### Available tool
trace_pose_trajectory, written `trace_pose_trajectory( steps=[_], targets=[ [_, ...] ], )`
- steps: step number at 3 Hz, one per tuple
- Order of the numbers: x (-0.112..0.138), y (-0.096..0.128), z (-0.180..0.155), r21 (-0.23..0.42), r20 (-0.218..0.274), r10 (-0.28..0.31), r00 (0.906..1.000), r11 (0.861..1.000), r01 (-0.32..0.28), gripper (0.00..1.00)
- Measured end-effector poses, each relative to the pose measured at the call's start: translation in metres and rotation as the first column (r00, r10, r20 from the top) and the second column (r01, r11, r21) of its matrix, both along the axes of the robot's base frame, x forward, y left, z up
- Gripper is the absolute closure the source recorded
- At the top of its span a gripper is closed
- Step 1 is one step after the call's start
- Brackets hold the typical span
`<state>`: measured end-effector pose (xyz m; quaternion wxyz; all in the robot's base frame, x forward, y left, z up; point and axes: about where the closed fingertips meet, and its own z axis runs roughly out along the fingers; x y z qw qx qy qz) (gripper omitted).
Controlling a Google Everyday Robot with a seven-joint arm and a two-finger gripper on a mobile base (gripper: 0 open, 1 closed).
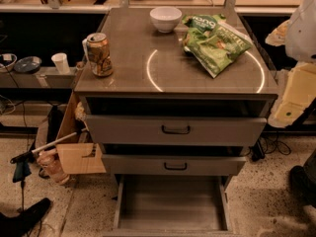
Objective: Place green jalapeno chip bag into bottom drawer
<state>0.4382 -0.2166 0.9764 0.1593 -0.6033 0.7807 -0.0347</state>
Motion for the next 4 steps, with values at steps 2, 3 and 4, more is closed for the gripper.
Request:
trace_pose_trajectory(
  steps=[2, 3, 4],
  targets=[
    [0.017, -0.002, 0.004, 0.019, 0.019, -0.002, 0.9998, 1.0, 0.002, 0.0],
    [0.044, 0.0, 0.005, 0.073, 0.029, 0.012, 0.9995, 0.997, -0.014, 0.0],
    [0.071, -0.007, 0.0, 0.167, 0.023, 0.055, 0.9982, 0.984, -0.058, 0.0]
  ],
)
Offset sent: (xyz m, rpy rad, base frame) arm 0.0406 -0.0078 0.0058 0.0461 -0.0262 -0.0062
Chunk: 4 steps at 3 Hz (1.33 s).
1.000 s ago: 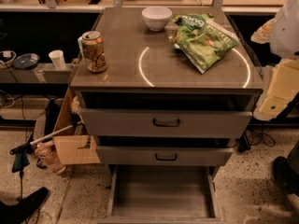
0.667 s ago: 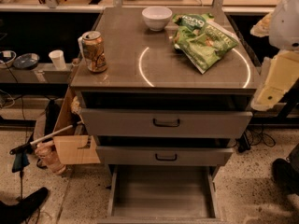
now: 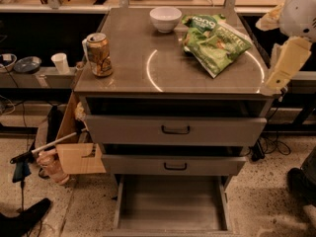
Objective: Place green jalapeno chip bag into bottom drawer
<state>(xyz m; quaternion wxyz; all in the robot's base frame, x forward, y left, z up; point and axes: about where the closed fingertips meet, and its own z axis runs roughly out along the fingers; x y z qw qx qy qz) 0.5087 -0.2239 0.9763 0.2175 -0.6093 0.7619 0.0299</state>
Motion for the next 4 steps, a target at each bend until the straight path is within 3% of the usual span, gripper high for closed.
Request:
trace_pose_trajectory(
  steps=[1, 3, 4],
  targets=[
    [0.033, -0.004, -0.009, 0.048, 0.002, 0.033, 0.9994, 0.998, -0.033, 0.0],
    [0.061, -0.005, -0.013, 0.034, 0.025, 0.021, 0.9995, 0.999, -0.022, 0.0],
    [0.098, -0.01, -0.018, -0.005, 0.054, 0.014, 0.9985, 1.0, -0.014, 0.0]
  ],
)
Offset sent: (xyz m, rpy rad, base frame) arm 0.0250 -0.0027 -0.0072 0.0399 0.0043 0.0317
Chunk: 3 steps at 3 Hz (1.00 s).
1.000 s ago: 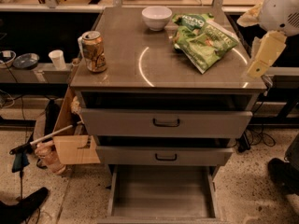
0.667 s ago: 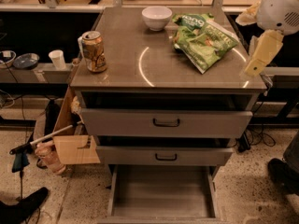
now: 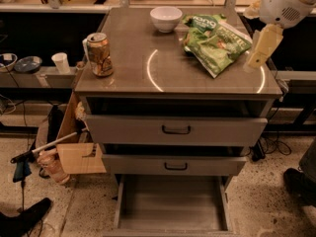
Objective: Place green jalapeno chip bag into bottom drawer
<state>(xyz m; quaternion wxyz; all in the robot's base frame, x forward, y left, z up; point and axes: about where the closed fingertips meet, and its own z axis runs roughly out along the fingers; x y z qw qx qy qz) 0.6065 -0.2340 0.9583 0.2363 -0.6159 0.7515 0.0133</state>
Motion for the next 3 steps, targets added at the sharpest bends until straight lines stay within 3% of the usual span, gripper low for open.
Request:
trace_pose_trajectory(
  steps=[3],
  targets=[
    [0.058, -0.029, -0.024, -0.079, 0.01, -0.049, 0.9987, 0.996, 0.05, 0.0]
  ],
)
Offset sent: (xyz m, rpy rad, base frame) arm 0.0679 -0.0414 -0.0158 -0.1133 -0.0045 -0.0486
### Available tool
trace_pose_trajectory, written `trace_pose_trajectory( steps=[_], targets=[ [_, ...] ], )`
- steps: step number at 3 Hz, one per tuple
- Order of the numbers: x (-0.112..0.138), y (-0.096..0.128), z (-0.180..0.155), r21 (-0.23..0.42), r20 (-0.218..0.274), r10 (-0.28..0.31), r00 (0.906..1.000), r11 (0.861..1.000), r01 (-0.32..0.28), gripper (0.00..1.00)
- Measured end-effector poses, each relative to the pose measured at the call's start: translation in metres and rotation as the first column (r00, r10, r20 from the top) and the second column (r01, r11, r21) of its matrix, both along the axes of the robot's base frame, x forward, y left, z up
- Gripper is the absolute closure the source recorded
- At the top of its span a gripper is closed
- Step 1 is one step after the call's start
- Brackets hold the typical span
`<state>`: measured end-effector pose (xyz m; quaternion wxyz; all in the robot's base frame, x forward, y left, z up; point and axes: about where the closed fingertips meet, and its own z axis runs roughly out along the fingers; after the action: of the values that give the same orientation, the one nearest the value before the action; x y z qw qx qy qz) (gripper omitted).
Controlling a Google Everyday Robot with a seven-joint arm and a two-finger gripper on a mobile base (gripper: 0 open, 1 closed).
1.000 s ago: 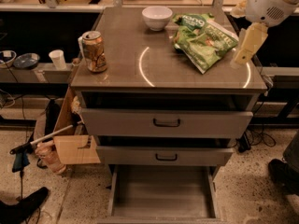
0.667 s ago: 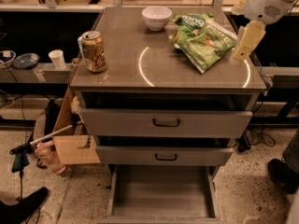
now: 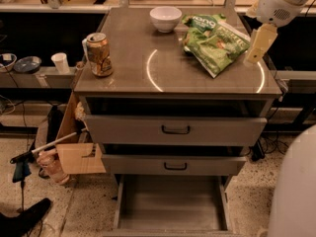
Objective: Place green jalapeno chip bag into bottom drawer
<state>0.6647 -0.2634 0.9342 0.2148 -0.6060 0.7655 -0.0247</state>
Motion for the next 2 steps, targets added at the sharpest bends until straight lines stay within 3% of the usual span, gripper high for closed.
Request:
trace_pose_trajectory(
  steps=[1, 2],
  targets=[
    [0.014, -0.005, -0.012, 0.003, -0.004, -0.019, 0.9998, 1.0, 0.019, 0.0],
    [0.024, -0.003, -0.025, 0.087, -0.021, -0.031, 0.9993, 0.996, 0.033, 0.0]
  ],
)
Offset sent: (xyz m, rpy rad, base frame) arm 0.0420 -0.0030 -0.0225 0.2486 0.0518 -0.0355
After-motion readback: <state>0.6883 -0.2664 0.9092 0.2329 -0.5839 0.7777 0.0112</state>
